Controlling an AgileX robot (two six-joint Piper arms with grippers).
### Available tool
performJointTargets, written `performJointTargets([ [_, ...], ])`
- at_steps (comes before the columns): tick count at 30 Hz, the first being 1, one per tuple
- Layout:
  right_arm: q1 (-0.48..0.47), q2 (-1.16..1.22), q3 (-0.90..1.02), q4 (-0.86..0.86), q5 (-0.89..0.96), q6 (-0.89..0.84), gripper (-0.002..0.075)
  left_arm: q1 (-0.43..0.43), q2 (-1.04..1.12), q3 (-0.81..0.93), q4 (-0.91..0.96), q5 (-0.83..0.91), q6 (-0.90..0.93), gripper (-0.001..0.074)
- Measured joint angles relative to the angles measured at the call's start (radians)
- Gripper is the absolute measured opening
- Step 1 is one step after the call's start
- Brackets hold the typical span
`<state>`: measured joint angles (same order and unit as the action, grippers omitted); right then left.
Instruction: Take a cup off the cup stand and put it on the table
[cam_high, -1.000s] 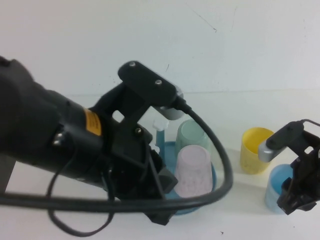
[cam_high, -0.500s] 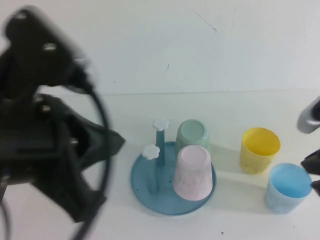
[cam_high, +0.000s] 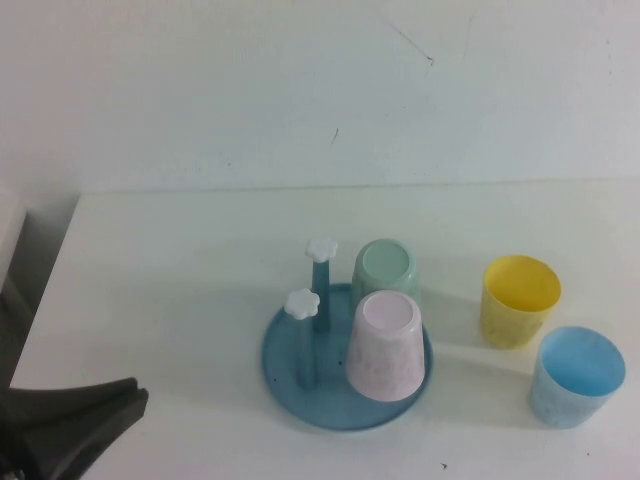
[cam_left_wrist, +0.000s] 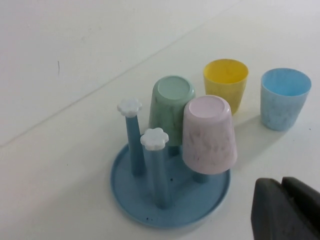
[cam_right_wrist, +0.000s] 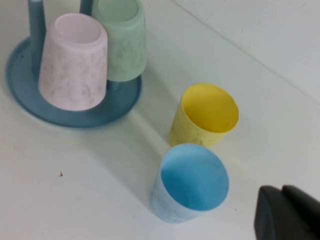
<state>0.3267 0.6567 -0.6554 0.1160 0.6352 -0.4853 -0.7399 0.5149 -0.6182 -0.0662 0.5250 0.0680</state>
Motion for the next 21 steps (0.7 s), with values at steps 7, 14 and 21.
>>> performJointTargets([
  [7,0.0,-0.235,0.214,-0.001,-0.061,0.0,-0.0001,0.0,-0.085,0.143,0.01,-0.12,-0.001,-0.0001],
  [14,0.0,-0.324,0.294,-0.002,-0.077,0.002,-0.0001,0.0,-0.087,0.164,0.015,-0.126,-0.005,-0.0001],
  [21,0.0,-0.328,0.294,-0.002,-0.084,0.002,-0.0001,0.0,-0.087,0.171,0.016,-0.104,-0.014,-0.0001],
])
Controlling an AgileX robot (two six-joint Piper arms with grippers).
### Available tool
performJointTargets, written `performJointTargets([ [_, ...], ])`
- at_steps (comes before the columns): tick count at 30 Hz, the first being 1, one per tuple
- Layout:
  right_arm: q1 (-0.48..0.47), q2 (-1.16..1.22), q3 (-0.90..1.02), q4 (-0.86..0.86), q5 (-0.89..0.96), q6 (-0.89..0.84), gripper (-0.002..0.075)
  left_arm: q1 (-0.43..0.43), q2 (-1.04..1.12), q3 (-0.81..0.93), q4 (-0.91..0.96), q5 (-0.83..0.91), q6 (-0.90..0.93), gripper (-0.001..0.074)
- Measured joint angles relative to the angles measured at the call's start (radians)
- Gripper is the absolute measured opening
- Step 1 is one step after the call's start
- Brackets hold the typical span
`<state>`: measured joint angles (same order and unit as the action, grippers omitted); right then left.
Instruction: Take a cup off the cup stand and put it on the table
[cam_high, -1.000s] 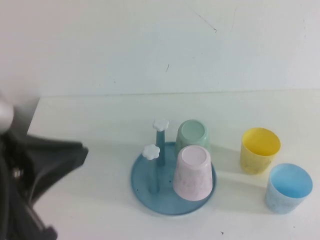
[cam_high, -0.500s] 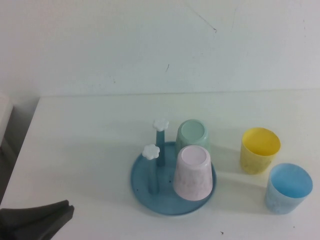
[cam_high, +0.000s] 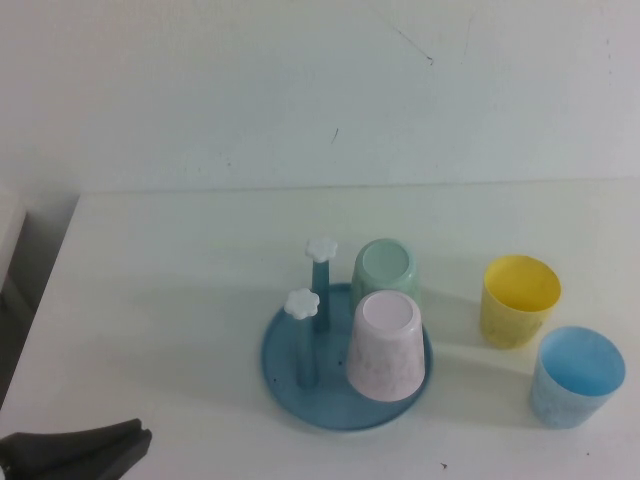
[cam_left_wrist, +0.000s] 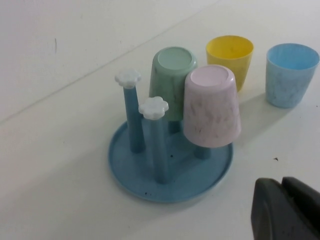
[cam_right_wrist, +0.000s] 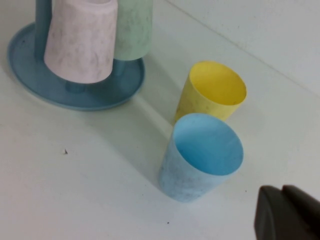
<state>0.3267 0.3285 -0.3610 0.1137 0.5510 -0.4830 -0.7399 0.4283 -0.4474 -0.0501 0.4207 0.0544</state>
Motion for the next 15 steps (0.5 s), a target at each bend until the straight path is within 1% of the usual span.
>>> performJointTargets([
  [12,0.0,0.0,0.0,0.0,0.0,0.0,-0.0001,0.0,-0.004,0.023,0.002,0.065,-0.002,-0.0001],
  [13,0.0,0.0,0.0,0.0,0.0,0.0,-0.0001,0.006,-0.011,0.031,0.005,0.067,-0.002,-0.0001],
  [15,0.0,0.0,0.0,0.0,0.0,0.0,-0.0001,0.046,-0.039,0.056,0.039,0.061,-0.004,-0.0001],
])
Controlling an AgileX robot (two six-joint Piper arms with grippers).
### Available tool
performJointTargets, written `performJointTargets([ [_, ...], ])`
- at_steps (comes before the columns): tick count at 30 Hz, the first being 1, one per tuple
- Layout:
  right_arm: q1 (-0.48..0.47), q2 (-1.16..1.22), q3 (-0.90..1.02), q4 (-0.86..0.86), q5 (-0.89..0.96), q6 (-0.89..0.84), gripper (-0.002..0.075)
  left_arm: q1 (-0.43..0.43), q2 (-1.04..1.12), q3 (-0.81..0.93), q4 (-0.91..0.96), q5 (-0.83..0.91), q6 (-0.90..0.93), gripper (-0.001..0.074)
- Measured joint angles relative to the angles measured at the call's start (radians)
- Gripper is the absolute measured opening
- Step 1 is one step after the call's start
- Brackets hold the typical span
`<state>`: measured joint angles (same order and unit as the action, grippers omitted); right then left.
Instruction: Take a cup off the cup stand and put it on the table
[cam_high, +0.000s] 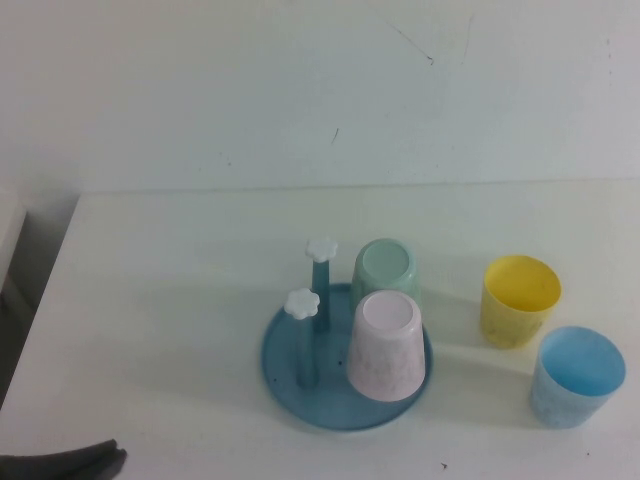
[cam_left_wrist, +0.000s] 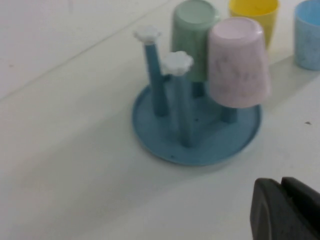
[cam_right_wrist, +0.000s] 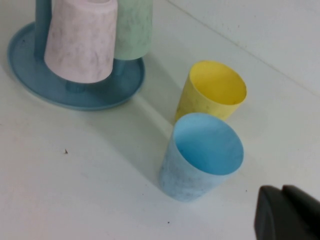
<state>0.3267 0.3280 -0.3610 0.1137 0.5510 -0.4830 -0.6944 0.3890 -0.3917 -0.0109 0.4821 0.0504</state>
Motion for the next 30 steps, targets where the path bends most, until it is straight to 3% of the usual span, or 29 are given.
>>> performJointTargets([
  [12,0.0,0.0,0.0,0.0,0.002,0.001,-0.0001,0.505,-0.296,0.248,0.029,-0.3,-0.035,-0.0001],
  [16,0.0,0.0,0.0,0.0,0.004,0.001,-0.0001,0.624,-0.364,0.347,-0.002,-0.323,-0.037,-0.0001],
  [20,0.0,0.0,0.0,0.0,0.004,0.001,-0.0001,0.671,-0.397,0.413,-0.011,-0.296,-0.077,-0.0001],
  [24,0.0,0.0,0.0,0.0,0.004,0.001,-0.0001,0.675,-0.397,0.419,-0.017,-0.176,-0.121,-0.0001],
  [30,0.0,0.0,0.0,0.002,0.006,0.001,-0.0001,0.675,-0.397,0.417,-0.018,-0.167,-0.137,-0.0001],
])
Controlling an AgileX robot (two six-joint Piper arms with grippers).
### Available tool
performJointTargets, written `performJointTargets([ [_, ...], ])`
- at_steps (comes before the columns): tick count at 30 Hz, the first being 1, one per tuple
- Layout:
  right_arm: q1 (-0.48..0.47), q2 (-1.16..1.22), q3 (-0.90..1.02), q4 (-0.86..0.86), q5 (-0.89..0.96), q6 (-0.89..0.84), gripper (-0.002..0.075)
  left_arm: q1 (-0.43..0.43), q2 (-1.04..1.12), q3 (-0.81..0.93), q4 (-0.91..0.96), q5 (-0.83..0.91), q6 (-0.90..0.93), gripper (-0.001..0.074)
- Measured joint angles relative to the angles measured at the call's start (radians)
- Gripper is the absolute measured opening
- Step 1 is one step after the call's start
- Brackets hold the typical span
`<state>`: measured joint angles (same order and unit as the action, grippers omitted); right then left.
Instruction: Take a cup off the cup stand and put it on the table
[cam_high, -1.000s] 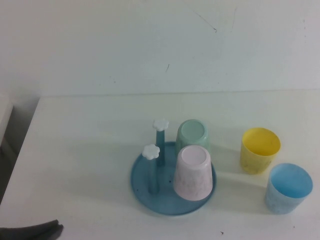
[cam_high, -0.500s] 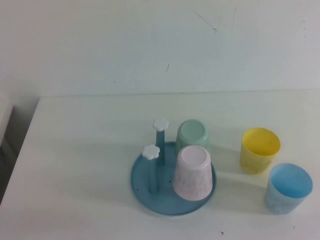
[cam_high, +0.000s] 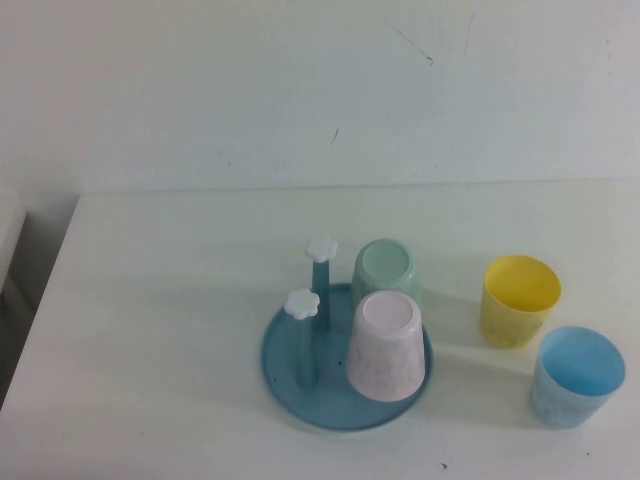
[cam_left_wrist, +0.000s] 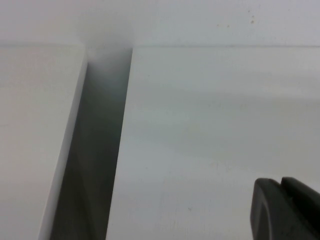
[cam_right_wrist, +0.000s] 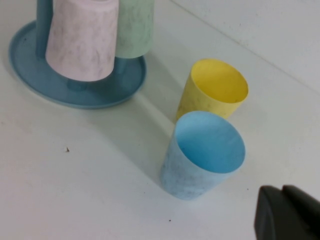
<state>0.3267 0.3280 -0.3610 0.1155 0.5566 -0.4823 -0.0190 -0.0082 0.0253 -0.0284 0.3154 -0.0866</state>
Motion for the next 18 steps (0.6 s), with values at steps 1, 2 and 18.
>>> performJointTargets([
  [1,0.0,0.0,0.0,0.0,0.0,0.0,-0.0001,0.0,0.0,0.0,-0.002,0.0,-0.008,-0.0001],
  [2,0.0,0.0,0.0,0.0,0.0,0.0,-0.0001,0.0,0.0,0.0,-0.001,0.0,-0.02,-0.0001],
  [18,0.0,0.0,0.0,0.0,0.0,0.0,-0.0002,0.023,0.0,0.0,-0.005,0.005,0.008,-0.0001],
])
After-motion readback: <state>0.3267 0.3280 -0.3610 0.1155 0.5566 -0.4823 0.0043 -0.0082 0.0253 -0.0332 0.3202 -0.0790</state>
